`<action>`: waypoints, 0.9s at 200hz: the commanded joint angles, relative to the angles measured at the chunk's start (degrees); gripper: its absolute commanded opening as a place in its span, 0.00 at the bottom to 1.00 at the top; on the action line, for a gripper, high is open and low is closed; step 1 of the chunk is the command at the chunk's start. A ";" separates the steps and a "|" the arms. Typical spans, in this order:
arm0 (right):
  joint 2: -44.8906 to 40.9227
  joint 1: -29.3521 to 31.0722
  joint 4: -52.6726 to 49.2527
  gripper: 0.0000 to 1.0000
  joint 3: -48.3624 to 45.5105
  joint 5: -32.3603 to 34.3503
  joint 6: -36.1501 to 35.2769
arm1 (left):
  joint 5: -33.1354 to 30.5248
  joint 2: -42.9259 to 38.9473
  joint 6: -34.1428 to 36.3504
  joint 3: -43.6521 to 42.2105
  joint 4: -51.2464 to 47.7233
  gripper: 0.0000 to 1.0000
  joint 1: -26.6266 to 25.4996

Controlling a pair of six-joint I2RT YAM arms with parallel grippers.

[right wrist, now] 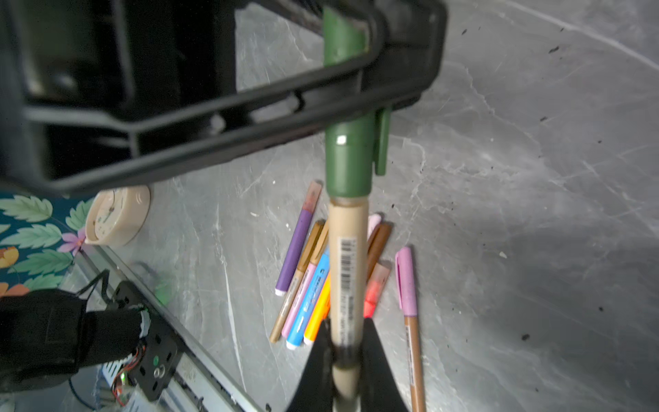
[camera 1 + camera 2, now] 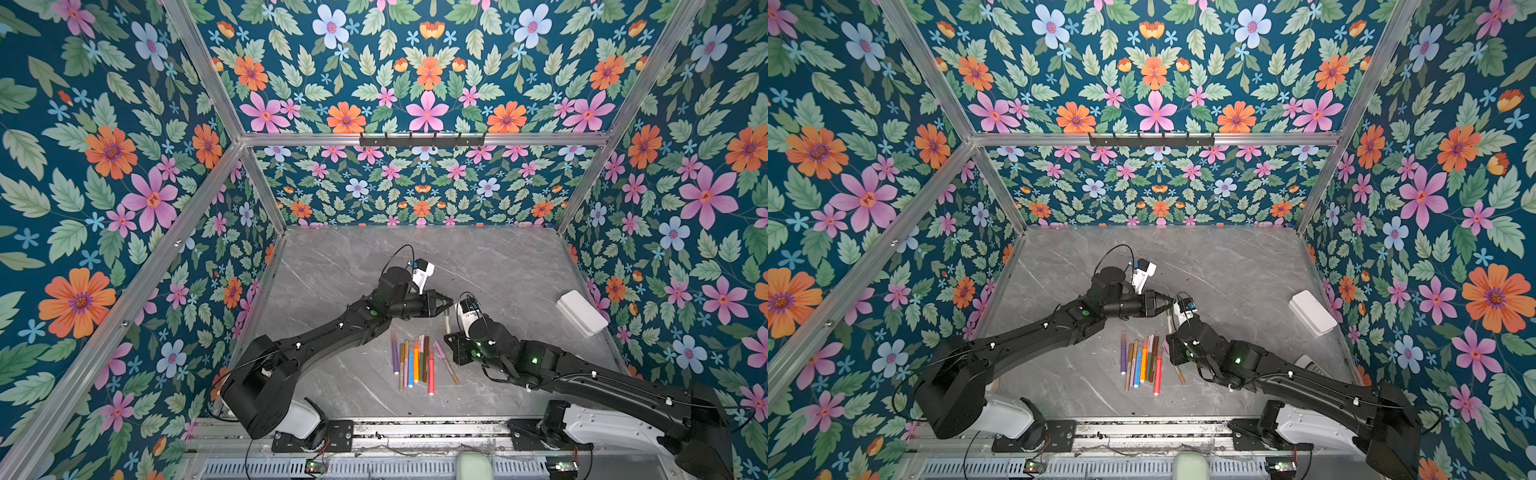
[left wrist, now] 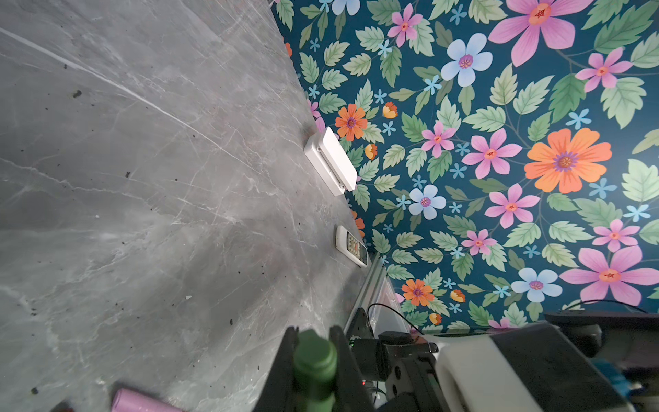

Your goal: Open the pen caps

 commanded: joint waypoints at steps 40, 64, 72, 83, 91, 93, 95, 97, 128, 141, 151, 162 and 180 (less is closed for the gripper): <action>-3.08 0.42 -7.24 0.00 -2.81 -3.30 0.62 | -2.43 5.63 0.48 7.94 8.78 0.00 8.05; -3.38 -0.24 -7.83 0.00 -3.06 -2.55 -0.53 | -0.48 9.14 -0.62 9.45 10.42 0.00 10.72; -3.16 -1.16 -7.74 0.00 -2.96 -3.56 -1.06 | 0.32 10.35 -1.39 9.89 11.38 0.00 11.51; -2.63 -3.21 -7.20 0.00 -2.88 -5.87 -1.73 | 1.32 11.97 -2.40 10.57 13.03 0.00 12.46; -2.17 -4.89 -6.32 0.00 -2.96 -7.50 -1.95 | 1.87 13.08 -3.12 11.16 14.02 0.00 13.06; -2.10 -5.31 -6.12 0.00 -2.99 -7.98 -1.93 | 2.04 13.32 -3.37 11.30 14.27 0.00 13.20; -1.95 -5.74 -5.91 0.00 -3.04 -8.43 -2.03 | 2.18 13.60 -3.56 11.44 14.55 0.00 13.32; -1.83 -6.16 -5.67 0.00 -3.05 -8.92 -2.08 | 2.25 13.78 -3.65 11.61 14.80 0.00 13.42; 1.23 -8.41 -4.04 0.00 -1.87 -12.09 -3.95 | 3.07 16.92 -4.35 14.87 15.55 0.00 14.66; 3.08 -8.48 -4.15 0.00 -0.93 -12.42 -4.28 | 3.40 17.97 -4.48 15.91 15.55 0.00 14.99; 4.01 -8.51 -4.27 0.00 -0.45 -12.15 -4.37 | 3.91 18.62 -4.77 16.44 15.96 0.00 15.27; 4.54 -9.34 -5.12 0.00 0.32 -11.84 -4.70 | 4.30 18.94 -5.24 16.51 16.46 0.00 15.38; 4.24 -13.28 -5.94 0.23 1.44 -15.98 -6.61 | 5.11 18.32 -6.05 15.27 17.37 0.00 15.27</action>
